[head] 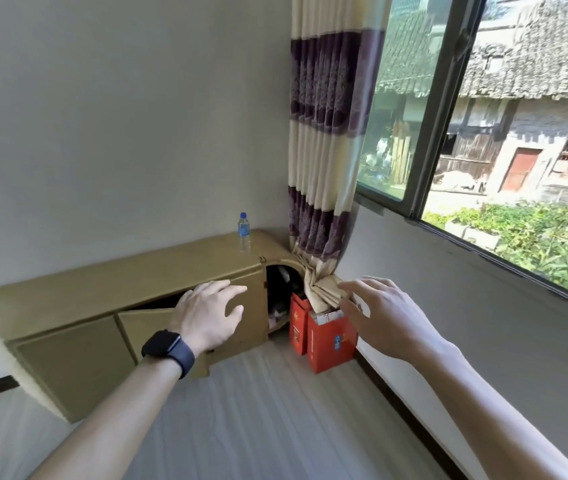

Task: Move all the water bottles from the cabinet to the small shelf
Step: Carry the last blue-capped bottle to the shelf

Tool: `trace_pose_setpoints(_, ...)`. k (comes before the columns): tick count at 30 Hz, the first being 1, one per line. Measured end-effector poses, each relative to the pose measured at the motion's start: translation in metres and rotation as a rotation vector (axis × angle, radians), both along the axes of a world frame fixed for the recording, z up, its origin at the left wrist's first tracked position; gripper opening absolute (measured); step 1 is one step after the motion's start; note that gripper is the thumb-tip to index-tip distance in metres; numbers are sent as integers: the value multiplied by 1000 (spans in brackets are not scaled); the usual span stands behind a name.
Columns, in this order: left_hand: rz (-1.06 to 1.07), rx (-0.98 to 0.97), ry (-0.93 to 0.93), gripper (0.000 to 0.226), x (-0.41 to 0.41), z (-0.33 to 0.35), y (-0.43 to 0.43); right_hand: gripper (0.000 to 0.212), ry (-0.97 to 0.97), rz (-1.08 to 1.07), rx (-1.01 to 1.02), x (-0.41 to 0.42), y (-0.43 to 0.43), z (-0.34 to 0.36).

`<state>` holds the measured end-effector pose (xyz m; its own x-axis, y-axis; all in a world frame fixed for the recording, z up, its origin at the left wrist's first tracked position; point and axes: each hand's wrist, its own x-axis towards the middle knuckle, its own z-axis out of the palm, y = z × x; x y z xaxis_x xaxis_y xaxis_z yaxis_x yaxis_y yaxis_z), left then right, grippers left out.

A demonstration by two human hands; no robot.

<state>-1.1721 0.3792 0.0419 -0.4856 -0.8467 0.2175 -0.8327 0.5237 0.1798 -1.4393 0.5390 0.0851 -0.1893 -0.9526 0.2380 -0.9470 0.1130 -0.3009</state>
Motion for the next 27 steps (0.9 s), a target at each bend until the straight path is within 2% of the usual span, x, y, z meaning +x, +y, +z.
trace_pose_setpoints(7, 39, 41, -23, 44, -46, -35, -138, 39, -14, 60, 25, -58, -159, -35)
trace_pose_setpoints(14, 187, 141, -24, 43, -79, -62, -268, 40, -25, 152, 72, -112, -316, -53)
trace_pose_setpoints(21, 279, 225, -51, 43, -82, -82, -359, 36, -27, 270, 103, -125, -452, -66)
trace_pose_setpoints(27, 273, 322, -105, 45, -67, -117, -476, 34, -75, 289, 126, -116, -567, -104)
